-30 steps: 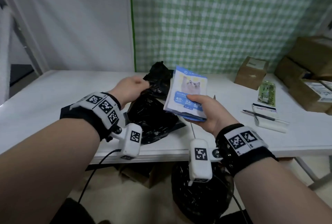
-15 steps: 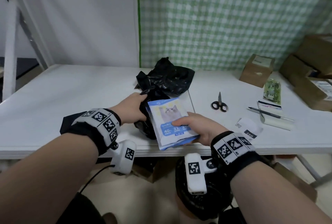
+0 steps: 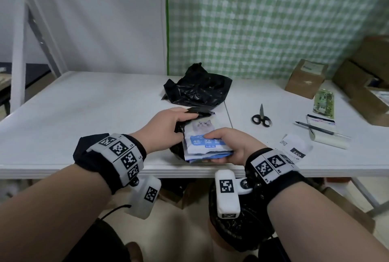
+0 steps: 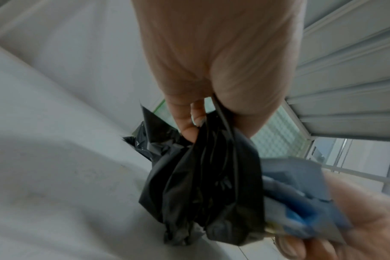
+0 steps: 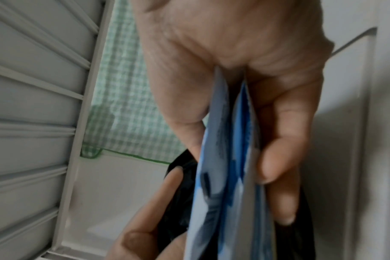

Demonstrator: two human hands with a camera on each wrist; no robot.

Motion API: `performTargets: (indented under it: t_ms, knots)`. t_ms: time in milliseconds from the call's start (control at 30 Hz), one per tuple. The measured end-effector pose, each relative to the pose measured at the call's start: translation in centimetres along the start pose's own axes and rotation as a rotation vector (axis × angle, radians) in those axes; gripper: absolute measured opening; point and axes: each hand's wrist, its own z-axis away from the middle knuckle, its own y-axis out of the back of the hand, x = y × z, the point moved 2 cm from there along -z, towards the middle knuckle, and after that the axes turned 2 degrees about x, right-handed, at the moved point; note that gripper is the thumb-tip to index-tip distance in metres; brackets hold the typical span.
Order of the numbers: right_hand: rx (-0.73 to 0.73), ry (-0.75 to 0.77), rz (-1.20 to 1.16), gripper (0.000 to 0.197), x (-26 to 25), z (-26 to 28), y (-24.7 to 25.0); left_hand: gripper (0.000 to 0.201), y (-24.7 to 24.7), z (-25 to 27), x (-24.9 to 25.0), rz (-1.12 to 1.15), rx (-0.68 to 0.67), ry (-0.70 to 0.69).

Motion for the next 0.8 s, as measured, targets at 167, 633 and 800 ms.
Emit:
performTargets:
  t_ms: [167, 633, 800]
  knots:
    - [-0.085, -0.051, -0.029, 0.016, 0.0, 0.6, -0.7, 0.056, 0.7, 0.0, -1.1, -0.023, 0.13, 0.038]
    - [0.194, 0.085, -0.307, 0.022, -0.4, -0.6, -2.4, 0.021, -0.4, 1.5, -1.7, 0.257, 0.041, 0.403]
    - [0.358, 0.156, -0.402, 0.036, -0.1, -1.8, -3.1, 0.025, -0.2, 1.4, 0.1, 0.265, 0.102, 0.266]
